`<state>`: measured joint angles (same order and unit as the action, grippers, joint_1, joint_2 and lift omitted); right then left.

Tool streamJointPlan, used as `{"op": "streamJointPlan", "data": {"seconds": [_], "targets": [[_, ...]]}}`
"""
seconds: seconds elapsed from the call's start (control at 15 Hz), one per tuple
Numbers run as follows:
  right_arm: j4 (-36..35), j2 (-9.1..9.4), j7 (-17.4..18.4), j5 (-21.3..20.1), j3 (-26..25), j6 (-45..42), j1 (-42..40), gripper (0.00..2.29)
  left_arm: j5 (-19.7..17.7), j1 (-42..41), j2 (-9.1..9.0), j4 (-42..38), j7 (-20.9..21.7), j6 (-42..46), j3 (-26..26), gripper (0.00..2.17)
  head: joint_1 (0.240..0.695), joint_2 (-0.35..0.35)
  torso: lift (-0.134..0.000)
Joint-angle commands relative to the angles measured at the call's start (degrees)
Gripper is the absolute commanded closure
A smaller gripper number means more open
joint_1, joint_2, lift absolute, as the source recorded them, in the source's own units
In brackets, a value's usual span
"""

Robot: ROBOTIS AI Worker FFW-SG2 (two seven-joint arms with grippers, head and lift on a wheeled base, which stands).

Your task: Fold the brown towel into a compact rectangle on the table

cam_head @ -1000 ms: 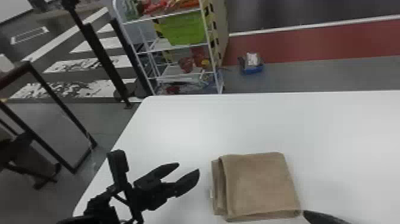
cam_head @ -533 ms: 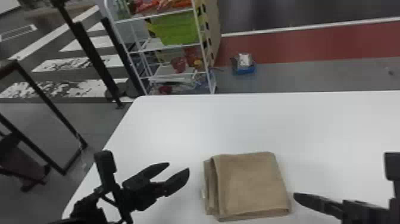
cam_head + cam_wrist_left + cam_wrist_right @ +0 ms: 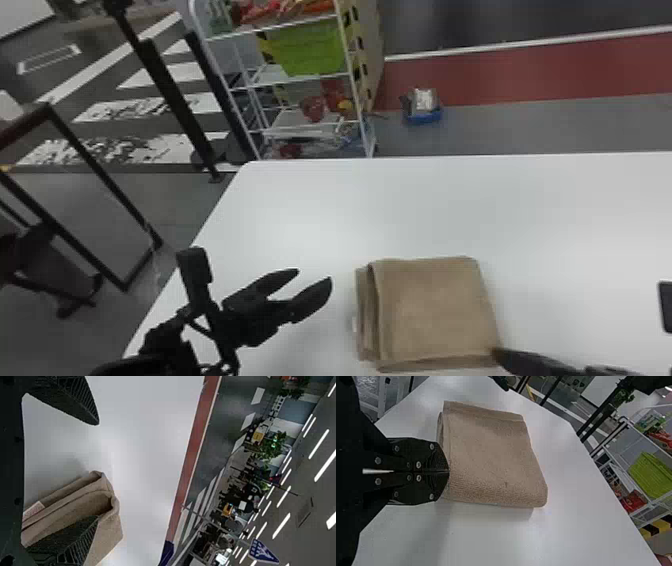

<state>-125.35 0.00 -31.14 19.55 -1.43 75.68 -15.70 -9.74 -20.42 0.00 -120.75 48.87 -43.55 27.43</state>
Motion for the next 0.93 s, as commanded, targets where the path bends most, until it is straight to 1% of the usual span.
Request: {"op": "streamJointPlan", "data": {"seconds": [0.0, 0.27, 0.4, 0.6, 0.87], "targets": [[0.3, 0.05, -0.1, 0.1, 0.6, -0.1, -0.5, 1.60, 0.2, 0.0, -0.15, 0.2, 0.0, 0.0, 0.0, 0.03, 0.695, 0.350, -0.124], [-3.8, 0.05, -1.5, 0.8, 1.7, -0.5, -4.8, 1.60, 0.2, 0.3, -0.15, 0.6, 0.3, 0.0, 0.3, 0.03, 0.695, 0.350, -0.124], [-3.3, 0.05, -1.2, 0.8, 1.5, -0.7, -4.2, 1.60, 0.2, 0.4, -0.15, 0.8, 0.4, 0.0, 0.3, 0.03, 0.695, 0.350, -0.124], [0.5, 0.05, -0.1, -0.4, 1.9, -2.8, -1.7, 1.60, 0.2, 0.6, -0.15, 1.0, 0.4, -0.2, 0.3, 0.03, 0.695, 0.350, -0.124], [8.7, 0.05, 1.5, -0.8, 2.1, -6.3, 4.4, 1.60, 0.1, 0.4, -0.15, 0.6, 0.8, -0.4, 0.4, 0.03, 0.695, 0.350, -0.124]]}}
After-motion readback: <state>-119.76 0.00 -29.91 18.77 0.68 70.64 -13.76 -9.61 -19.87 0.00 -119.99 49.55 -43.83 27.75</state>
